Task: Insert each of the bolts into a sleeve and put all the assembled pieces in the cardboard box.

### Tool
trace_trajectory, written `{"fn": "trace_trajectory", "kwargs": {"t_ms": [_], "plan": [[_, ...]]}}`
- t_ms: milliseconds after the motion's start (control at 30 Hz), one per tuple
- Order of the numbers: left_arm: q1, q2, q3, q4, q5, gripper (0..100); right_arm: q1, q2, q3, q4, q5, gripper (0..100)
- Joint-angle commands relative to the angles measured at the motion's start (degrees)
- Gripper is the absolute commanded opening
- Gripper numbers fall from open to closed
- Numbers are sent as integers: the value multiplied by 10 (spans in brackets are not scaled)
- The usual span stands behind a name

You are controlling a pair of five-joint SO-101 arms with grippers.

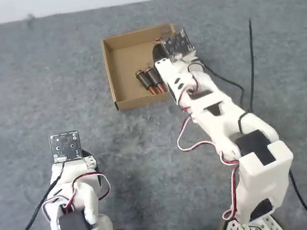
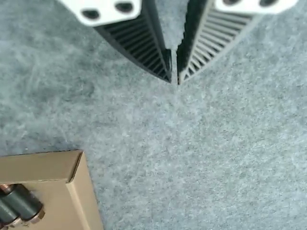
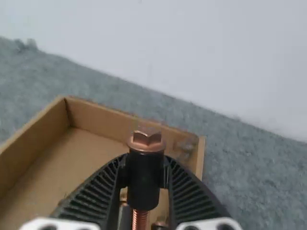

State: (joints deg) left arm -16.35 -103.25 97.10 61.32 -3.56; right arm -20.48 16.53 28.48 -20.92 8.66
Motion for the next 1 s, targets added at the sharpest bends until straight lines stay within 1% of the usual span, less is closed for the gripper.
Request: {"fn": "trace_trajectory", "kwargs": {"t_ms": [0, 233, 433, 600, 633, 833, 967], "plan": [[-1, -9, -6, 1, -9, 21, 10, 8, -113, 127, 6, 7], [-2, -9, -6, 1, -9, 21, 22, 138, -265, 259, 7, 9], [-2, -9, -6, 1, -9, 21, 36, 166, -331, 363, 6, 16], [-1, -9, -6, 1, -9, 21, 34, 166, -357, 431, 6, 140], [-1, -9, -6, 1, -9, 21, 34, 165, -360, 438, 6, 150], [-1, -9, -6, 1, -9, 21, 33, 137, -363, 445, 6, 69], [-1, -9, -6, 0, -9, 21, 34, 93, -342, 446, 6, 40]]}}
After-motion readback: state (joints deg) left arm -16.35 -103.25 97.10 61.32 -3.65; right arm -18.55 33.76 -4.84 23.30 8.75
